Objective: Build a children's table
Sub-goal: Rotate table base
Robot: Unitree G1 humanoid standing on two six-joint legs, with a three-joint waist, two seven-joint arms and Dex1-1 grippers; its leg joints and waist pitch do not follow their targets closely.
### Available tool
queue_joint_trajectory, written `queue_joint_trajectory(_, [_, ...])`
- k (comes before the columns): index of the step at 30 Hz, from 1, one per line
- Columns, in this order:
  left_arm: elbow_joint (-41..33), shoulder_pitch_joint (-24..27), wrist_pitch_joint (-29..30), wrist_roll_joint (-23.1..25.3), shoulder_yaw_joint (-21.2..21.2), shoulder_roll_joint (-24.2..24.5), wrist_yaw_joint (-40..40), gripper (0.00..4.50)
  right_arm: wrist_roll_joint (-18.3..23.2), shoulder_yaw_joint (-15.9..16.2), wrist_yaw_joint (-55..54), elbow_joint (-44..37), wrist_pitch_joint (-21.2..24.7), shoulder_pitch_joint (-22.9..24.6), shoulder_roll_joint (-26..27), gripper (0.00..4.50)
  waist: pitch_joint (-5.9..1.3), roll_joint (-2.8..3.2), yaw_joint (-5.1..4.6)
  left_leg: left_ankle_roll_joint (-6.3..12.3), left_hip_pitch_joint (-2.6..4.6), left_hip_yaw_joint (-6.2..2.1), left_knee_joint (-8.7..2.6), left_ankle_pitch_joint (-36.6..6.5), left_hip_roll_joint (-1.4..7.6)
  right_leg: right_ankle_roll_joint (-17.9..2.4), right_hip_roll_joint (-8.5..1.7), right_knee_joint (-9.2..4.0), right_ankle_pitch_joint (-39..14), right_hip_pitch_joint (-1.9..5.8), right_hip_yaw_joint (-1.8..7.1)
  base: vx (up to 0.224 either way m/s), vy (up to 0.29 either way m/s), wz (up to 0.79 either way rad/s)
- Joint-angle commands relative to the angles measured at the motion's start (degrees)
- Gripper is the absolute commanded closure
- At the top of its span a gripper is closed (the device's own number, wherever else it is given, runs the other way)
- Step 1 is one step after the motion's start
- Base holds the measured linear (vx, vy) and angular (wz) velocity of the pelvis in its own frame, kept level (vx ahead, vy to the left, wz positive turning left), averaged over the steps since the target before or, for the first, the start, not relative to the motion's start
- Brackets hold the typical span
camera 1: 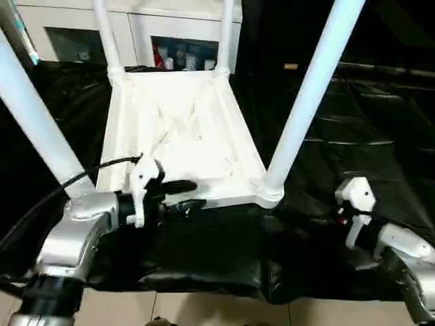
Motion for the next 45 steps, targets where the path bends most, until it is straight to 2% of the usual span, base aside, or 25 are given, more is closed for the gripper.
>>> queue_joint_trajectory(1, [-2.51, 2.35, 3.9, -2.26, 0.53, 1.52, -0.89, 1.32, 1.89, 1.94, 2.02, -2.45, 2.43, 0.02, -0.63, 0.67, -2.93, 0.24, 0.17, 2.61, 0.6, -1.72, -4.25, -14.34, 3.69, -10.5, -3.5, -4.33, -16.97, 2.54, 3.01, 0.0, 0.0, 0.0])
queue_joint_trajectory(5, [-5.09, 4.52, 7.63, -4.65, 0.94, 3.37, -1.6, 0.95, 2.1, 3.2, 2.96, -2.87, 3.25, -0.61, -0.05, 0.67, -3.16, 0.04, -0.26, 2.62, 0.67, -1.59, -4.02, -13.27, 3.48, -10.54, -3.36, -4.16, -15.83, 2.38, 3.04, 0.0, 0.0, 0.0])
queue_joint_trajectory(7, [-8.46, 7.93, 11.61, -6.53, 1.82, 7.12, -3.55, 0.74, 1.22, 4.95, 2.92, -1.18, 3.55, -3.06, 2.19, 0.67, -3.05, -0.06, -0.32, 2.68, 0.38, -1.74, -4.2, -13.01, 3.49, -10.82, -3.48, -4.0, -15.84, 2.49, 3.02, 0.0, 0.0, 0.0])
queue_joint_trajectory(8, [-10.86, 10.51, 14.72, -8.25, 2.41, 10.37, -5.42, 0.57, 0.36, 6.7, 2.44, 0.92, 3.64, -5.29, 4.04, 0.67, -3.0, 0.22, -0.59, 2.46, 0.45, -1.77, -4.3, -13.36, 3.44, -10.76, -3.32, -4.03, -16.73, 2.35, 2.95, 0.0, 0.0, 0.0])
queue_joint_trajectory(9, [-11.61, 11.47, 15.83, -8.85, 2.38, 11.8, -6.16, 0.55, 0.06, 7.46, 2.26, 1.89, 3.61, -6.16, 4.71, 0.67, -2.92, 0.12, -1.08, 2.07, 0.33, -1.85, -4.34, -13.66, 3.35, -11.07, -3.36, -3.91, -17.33, 2.34, 2.93, 0.0, 0.0, 0.0])
queue_joint_trajectory(12, [-12.62, 13.86, 17.47, -10.0, 3.14, 14.04, -7.21, 0.4, -0.92, 8.61, 0.93, 5.69, 2.62, -8.99, 7.2, 0.67, -2.93, 0.57, -1.04, 1.02, 1.16, -1.66, -4.15, -14.97, 3.42, -10.93, -3.22, -4.11, -18.46, 1.78, 3.14, 0.0, 0.0, 0.0])
queue_joint_trajectory(15, [-13.42, 16.63, 18.58, -10.1, 3.75, 16.15, -8.06, 0.13, -1.82, 8.19, -1.82, 10.38, 1.2, -12.18, 10.06, 0.67, -2.85, 0.48, -1.32, 0.25, 0.96, -1.73, -4.42, -15.4, 3.33, -11.14, -3.08, -3.94, -18.22, 1.84, 3.14, 0.0, 0.0, 0.0])
queue_joint_trajectory(16, [-14.21, 17.93, 19.66, -10.66, 4.31, 16.99, -7.67, 0.12, -2.55, 7.88, -3.32, 12.37, 0.25, -13.5, 10.99, 0.67, -2.9, 0.58, -1.14, -0.04, 1.34, -1.64, -4.37, -15.53, 3.43, -10.94, -3.04, -3.94, -17.73, 1.69, 3.24, 0.0, 0.0, 0.0])
queue_joint_trajectory(19, [-14.97, 19.91, 20.74, -11.38, 5.9, 18.22, -6.6, 0.02, -4.18, 6.76, -7.06, 16.14, -1.88, -15.8, 12.48, 0.67, -2.9, 0.53, -1.06, -0.48, 1.29, -1.53, -4.44, -15.02, 3.29, -11.2, -2.85, -3.76, -15.79, 1.81, 3.26, 0.0, 0.0, 0.0])
queue_joint_trajectory(21, [-14.84, 21.68, 21.02, -11.81, 7.56, 19.45, -6.25, 0.02, -5.43, 5.62, -10.87, 19.57, -3.59, -17.84, 13.46, 0.67, -2.78, 0.5, -1.17, -0.93, 1.03, -1.63, -4.45, -15.85, 3.2, -11.18, -3.03, -3.71, -16.82, 1.84, 3.27, 0.0, 0.0, 0.0])
queue_joint_trajectory(23, [-14.55, 23.4, 21.22, -12.3, 9.73, 20.28, -6.25, 0.02, -6.66, 4.3, -14.75, 23.45, -5.38, -19.97, 14.29, 0.67, -2.69, 0.52, -1.48, -1.58, 1.31, -1.67, -4.38, -17.72, 3.1, -9.91, -2.97, -4.03, -20.02, 1.64, 3.36, 0.0, 0.0, 0.0])
queue_joint_trajectory(25, [-13.87, 24.51, 20.85, -12.39, 11.54, 21.04, -6.42, 0.02, -7.59, 2.98, -18.14, 26.95, -7.54, -21.8, 14.85, 0.67, -2.71, 0.52, -1.63, -1.82, 1.22, -1.77, -4.4, -18.03, 3.06, -10.0, -3.04, -4.02, -20.47, 1.65, 3.33, 0.0, 0.0, 0.0])
queue_joint_trajectory(26, [-12.85, 24.96, 19.68, -12.11, 12.84, 21.52, -6.12, 0.02, -8.26, 1.94, -20.97, 29.62, -9.26, -23.21, 15.09, 0.67, -2.82, 0.23, -1.51, -1.85, 1.56, -1.61, -4.28, -18.15, 3.09, -9.64, -2.93, -4.13, -20.48, 1.49, 3.38, 0.0, 0.0, 0.0])
queue_joint_trajectory(27, [-11.52, 24.65, 18.26, -11.79, 14.33, 21.35, -5.4, 0.02, -8.28, 1.04, -22.65, 31.24, -10.17, -24.12, 15.25, 0.67, -2.69, 0.4, -1.65, -1.69, 1.35, -1.72, -4.33, -18.48, 2.95, -9.54, -2.84, -4.05, -20.79, 1.57, 3.37, 0.0, 0.0, 0.0])
queue_joint_trajectory(29, [-9.05, 23.35, 13.75, -11.55, 17.55, 20.32, -3.89, 0.02, -7.56, 0.24, -22.61, 32.32, -10.58, -24.78, 15.45, 0.67, -2.86, 0.47, -1.65, -1.82, 1.58, -1.65, -4.18, -18.65, 2.88, -9.38, -2.76, -4.04, -19.97, 1.53, 3.41, 0.0, 0.0, 0.0])
queue_joint_trajectory(31, [-7.78, 21.95, 10.61, -11.76, 19.57, 19.25, -2.81, 0.02, -7.63, 0.73, -21.26, 31.73, -10.81, -24.46, 15.3, 0.67, -3.02, -0.03, -1.39, -1.1, 1.33, -1.72, -4.27, -16.95, 2.98, -9.44, -2.73, -3.76, -17.03, 1.94, 3.39, 0.0, 0.0, 0.0])
queue_joint_trajectory(32, [-6.73, 19.93, 8.46, -12.57, 21.18, 17.85, -1.89, 0.02, -7.61, 1.4, -19.74, 30.73, -10.74, -23.69, 15.21, 0.67, -3.07, 0.08, -1.34, -1.01, 1.3, -1.68, -4.26, -16.28, 3.0, -9.67, -2.76, -3.64, -15.94, 2.01, 3.43, 0.0, 0.0, 0.0])
queue_joint_trajectory(33, [-6.03, 18.51, 7.09, -13.13, 22.25, 16.88, -1.29, 0.02, -7.57, 1.85, -18.76, 30.42, -10.92, -23.3, 15.18, 0.67, -3.13, -0.27, -1.3, -0.7, 1.3, -1.56, -4.22, -15.45, 3.02, -10.13, -2.65, -3.57, -13.97, 2.09, 3.39, 0.0, 0.0, 0.0])
queue_joint_trajectory(34, [-5.7, 17.04, 6.15, -13.75, 22.65, 15.86, -0.88, 0.02, -7.7, 2.31, -18.17, 29.99, -10.93, -22.71, 15.16, 0.67, -3.22, -0.13, -1.2, -0.69, 1.33, -1.57, -4.13, -14.91, 3.01, -10.51, -2.79, -3.34, -13.07, 2.16, 3.4, 0.0, 0.0, 0.0])
queue_joint_trajectory(38, [-6.13, 10.73, 4.8, -17.62, 21.66, 10.4, 0.51, 0.02, -8.92, 4.28, -17.4, 27.69, -10.98, -19.64, 14.63, 0.67, -3.47, -0.42, -0.96, -0.84, 1.2, -1.45, -4.07, -13.3, 3.05, -11.62, -2.79, -2.99, -9.66, 2.47, 3.32, 0.0, 0.0, 0.0])
queue_joint_trajectory(39, [-6.32, 9.91, 4.89, -18.37, 21.19, 9.4, 0.72, 0.02, -9.17, 4.18, -17.84, 27.61, -11.0, -19.29, 14.55, 0.67, -3.43, 0.16, -0.81, -1.17, 1.3, -1.53, -4.09, -13.88, 3.09, -11.81, -2.92, -2.97, -10.28, 2.44, 3.35, 0.0, 0.0, 0.0])
queue_joint_trajectory(40, [-6.47, 9.54, 5.04, -18.75, 20.83, 8.86, 0.8, 0.02, -9.45, 4.19, -18.09, 27.44, -10.98, -18.97, 14.38, 0.67, -3.4, -0.07, -0.85, -1.39, 1.35, -1.44, -4.08, -14.49, 3.1, -11.81, -2.84, -3.16, -10.91, 2.35, 3.32, 0.0, 0.0, 0.0])
queue_joint_trajectory(41, [-6.52, 8.89, 5.07, -19.19, 19.99, 7.93, 0.78, 0.02, -10.12, 4.15, -18.65, 27.28, -10.67, -18.44, 13.98, 0.67, -3.4, 0.24, -0.73, -1.69, 1.3, -1.53, -4.07, -15.23, 3.03, -11.65, -2.87, -3.14, -11.87, 2.43, 3.33, 0.0, 0.0, 0.0])
queue_joint_trajectory(43, [-6.13, 8.27, 4.78, -19.29, 18.95, 7.01, 0.37, 0.02, -11.47, 4.19, -19.81, 27.29, -10.11, -17.87, 13.09, 0.67, -3.28, -0.09, -0.68, -1.95, 1.39, -1.49, -4.07, -16.32, 3.0, -10.94, -2.77, -3.44, -13.82, 2.34, 3.35, 0.0, 0.0, 0.0])
queue_joint_trajectory(45, [-5.4, 7.5, 3.87, -19.33, 18.12, 5.69, -0.03, 0.02, -12.19, 3.89, -20.01, 27.09, -9.06, -17.24, 12.21, 0.67, -3.27, -0.13, -0.63, -2.13, 1.36, -1.51, -4.0, -17.02, 2.92, -10.15, -2.78, -3.69, -15.83, 2.37, 3.38, 0.0, 0.0, 0.0])
